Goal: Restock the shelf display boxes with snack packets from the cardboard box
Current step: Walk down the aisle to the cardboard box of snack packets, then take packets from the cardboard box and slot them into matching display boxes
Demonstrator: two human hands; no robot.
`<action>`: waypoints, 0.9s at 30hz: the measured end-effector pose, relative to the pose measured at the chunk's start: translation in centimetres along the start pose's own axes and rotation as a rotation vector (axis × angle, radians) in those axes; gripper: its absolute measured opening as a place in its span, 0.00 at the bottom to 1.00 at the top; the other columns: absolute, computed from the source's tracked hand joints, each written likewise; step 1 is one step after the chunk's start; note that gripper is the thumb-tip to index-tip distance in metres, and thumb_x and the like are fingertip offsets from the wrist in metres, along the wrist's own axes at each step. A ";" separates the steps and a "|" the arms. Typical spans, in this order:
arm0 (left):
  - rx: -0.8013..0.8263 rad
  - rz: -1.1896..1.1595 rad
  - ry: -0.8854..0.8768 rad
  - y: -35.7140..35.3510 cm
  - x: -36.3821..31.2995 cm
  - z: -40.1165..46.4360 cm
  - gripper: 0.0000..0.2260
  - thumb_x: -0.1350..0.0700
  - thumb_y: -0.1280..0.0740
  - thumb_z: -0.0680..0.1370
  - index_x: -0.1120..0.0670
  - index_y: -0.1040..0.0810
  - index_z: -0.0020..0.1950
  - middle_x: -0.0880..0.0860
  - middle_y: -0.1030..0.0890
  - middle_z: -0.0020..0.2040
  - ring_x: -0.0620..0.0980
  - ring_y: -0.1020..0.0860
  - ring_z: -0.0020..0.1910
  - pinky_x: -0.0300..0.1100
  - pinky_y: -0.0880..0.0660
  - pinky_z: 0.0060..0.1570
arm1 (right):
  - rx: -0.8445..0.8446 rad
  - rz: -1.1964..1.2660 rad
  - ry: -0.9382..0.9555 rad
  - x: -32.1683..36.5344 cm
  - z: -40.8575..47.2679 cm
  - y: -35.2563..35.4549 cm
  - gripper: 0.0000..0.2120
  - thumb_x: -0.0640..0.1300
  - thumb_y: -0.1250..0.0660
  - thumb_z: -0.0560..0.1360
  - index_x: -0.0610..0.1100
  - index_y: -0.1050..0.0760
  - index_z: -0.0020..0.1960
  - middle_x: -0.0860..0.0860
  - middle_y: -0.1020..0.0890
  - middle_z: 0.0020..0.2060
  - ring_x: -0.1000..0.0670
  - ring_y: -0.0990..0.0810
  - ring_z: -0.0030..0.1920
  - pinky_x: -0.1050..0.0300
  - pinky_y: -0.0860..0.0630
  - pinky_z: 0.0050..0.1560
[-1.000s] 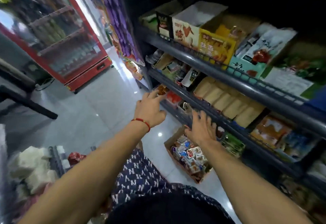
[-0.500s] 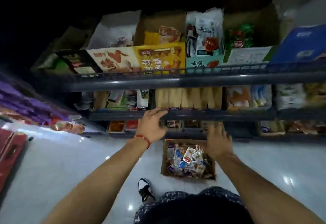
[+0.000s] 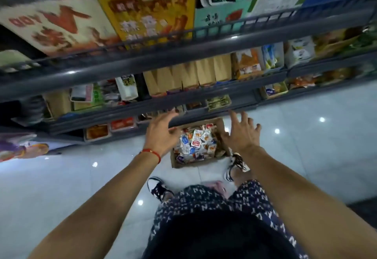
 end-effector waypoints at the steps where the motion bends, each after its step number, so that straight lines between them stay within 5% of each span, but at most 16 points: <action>1: -0.032 -0.004 0.004 -1.2 -0.1 0.5 0.19 0.57 0.30 0.77 0.53 0.23 0.68 0.56 0.22 0.66 0.58 0.25 0.66 0.56 0.30 0.69 | 0.023 -0.023 0.006 -0.7 1.3 -0.9 0.35 0.62 0.38 0.77 0.54 0.47 0.79 0.41 0.40 0.77 0.36 0.35 0.74 0.32 0.37 0.70; 8: -0.088 0.134 0.243 -13.5 5.4 3.3 0.16 0.57 0.34 0.74 0.52 0.22 0.62 0.57 0.18 0.60 0.61 0.23 0.59 0.54 0.24 0.59 | 0.183 -0.064 0.209 -3.0 9.6 -11.9 0.38 0.60 0.32 0.75 0.49 0.44 0.78 0.40 0.38 0.74 0.35 0.32 0.70 0.35 0.32 0.66; 12: -0.110 0.186 0.255 -19.8 9.7 6.6 0.19 0.60 0.32 0.73 0.55 0.21 0.65 0.59 0.19 0.62 0.62 0.24 0.61 0.54 0.25 0.62 | 0.175 -0.031 0.332 -3.3 14.7 -19.6 0.37 0.56 0.31 0.74 0.50 0.42 0.77 0.41 0.37 0.73 0.35 0.32 0.68 0.36 0.30 0.64; 17: -0.048 0.286 0.292 -28.2 19.1 11.0 0.19 0.49 0.40 0.74 0.50 0.24 0.64 0.57 0.20 0.59 0.62 0.23 0.58 0.52 0.26 0.58 | 0.300 -0.174 0.533 -1.6 19.6 -31.7 0.44 0.56 0.28 0.72 0.56 0.49 0.80 0.43 0.50 0.80 0.34 0.45 0.77 0.29 0.35 0.69; 21: 0.077 0.313 0.112 -35.0 24.6 14.3 0.26 0.47 0.40 0.70 0.50 0.28 0.68 0.55 0.24 0.66 0.58 0.26 0.64 0.56 0.24 0.61 | 0.386 -0.195 0.547 -0.2 23.5 -38.2 0.43 0.60 0.32 0.76 0.53 0.51 0.82 0.41 0.46 0.80 0.35 0.44 0.78 0.32 0.38 0.73; 24: 0.122 0.424 0.000 -37.6 26.6 15.6 0.34 0.48 0.38 0.69 0.55 0.35 0.75 0.61 0.32 0.73 0.64 0.32 0.70 0.60 0.29 0.67 | 0.501 -0.347 0.582 -0.3 23.7 -41.5 0.43 0.61 0.36 0.78 0.52 0.58 0.83 0.42 0.52 0.82 0.35 0.46 0.79 0.40 0.38 0.75; 27: 0.137 0.604 -0.045 -38.3 26.9 15.7 0.36 0.44 0.38 0.70 0.53 0.37 0.77 0.63 0.36 0.76 0.70 0.32 0.69 0.65 0.26 0.60 | 0.478 -0.459 0.595 -0.1 22.9 -40.8 0.41 0.61 0.37 0.79 0.56 0.59 0.82 0.44 0.52 0.81 0.36 0.47 0.79 0.38 0.37 0.74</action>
Point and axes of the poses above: each hand's wrist, its own z-axis towards the middle knuckle, its own y-axis out of the back of the hand, x = y × z, the point moved 10 cm from there along z, towards the middle knuckle
